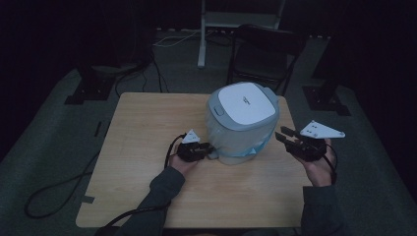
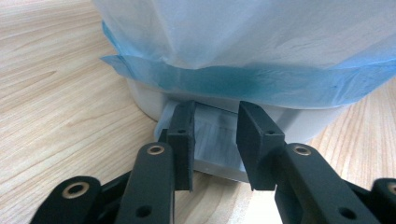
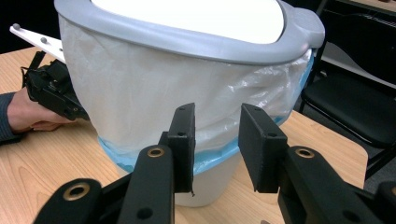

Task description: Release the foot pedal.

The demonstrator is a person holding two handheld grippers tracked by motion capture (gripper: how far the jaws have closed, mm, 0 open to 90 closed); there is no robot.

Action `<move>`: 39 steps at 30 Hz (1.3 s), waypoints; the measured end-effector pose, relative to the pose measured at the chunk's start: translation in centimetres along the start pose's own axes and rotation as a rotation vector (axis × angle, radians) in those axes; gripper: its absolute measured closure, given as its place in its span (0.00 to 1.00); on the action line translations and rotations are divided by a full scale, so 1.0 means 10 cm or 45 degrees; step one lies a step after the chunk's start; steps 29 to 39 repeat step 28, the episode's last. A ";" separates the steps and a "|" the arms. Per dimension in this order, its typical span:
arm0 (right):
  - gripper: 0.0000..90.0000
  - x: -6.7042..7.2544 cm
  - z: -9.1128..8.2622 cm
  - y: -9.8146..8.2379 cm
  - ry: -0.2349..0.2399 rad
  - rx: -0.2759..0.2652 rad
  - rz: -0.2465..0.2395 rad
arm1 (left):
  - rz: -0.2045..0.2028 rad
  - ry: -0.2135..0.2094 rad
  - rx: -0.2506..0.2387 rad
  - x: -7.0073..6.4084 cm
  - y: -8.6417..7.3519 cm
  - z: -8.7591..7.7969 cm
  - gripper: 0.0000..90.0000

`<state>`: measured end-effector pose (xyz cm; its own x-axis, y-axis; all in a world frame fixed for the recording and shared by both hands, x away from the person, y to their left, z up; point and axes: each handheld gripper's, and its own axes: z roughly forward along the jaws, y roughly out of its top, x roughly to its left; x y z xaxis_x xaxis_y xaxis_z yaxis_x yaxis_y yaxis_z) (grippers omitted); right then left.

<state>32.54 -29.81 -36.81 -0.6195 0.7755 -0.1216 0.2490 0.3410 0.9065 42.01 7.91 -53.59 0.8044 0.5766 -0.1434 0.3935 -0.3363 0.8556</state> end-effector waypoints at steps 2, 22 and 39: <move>0.73 0.00 0.01 -0.01 -0.007 0.004 0.001 | -0.003 0.004 -0.002 0.01 0.00 0.00 0.74; 0.72 -0.13 0.25 -0.29 -0.112 0.103 0.056 | -0.059 0.127 -0.028 0.06 -0.02 -0.06 0.71; 0.70 -0.21 0.40 -0.41 -0.159 0.147 0.085 | -0.058 0.133 -0.030 0.07 -0.02 -0.06 0.70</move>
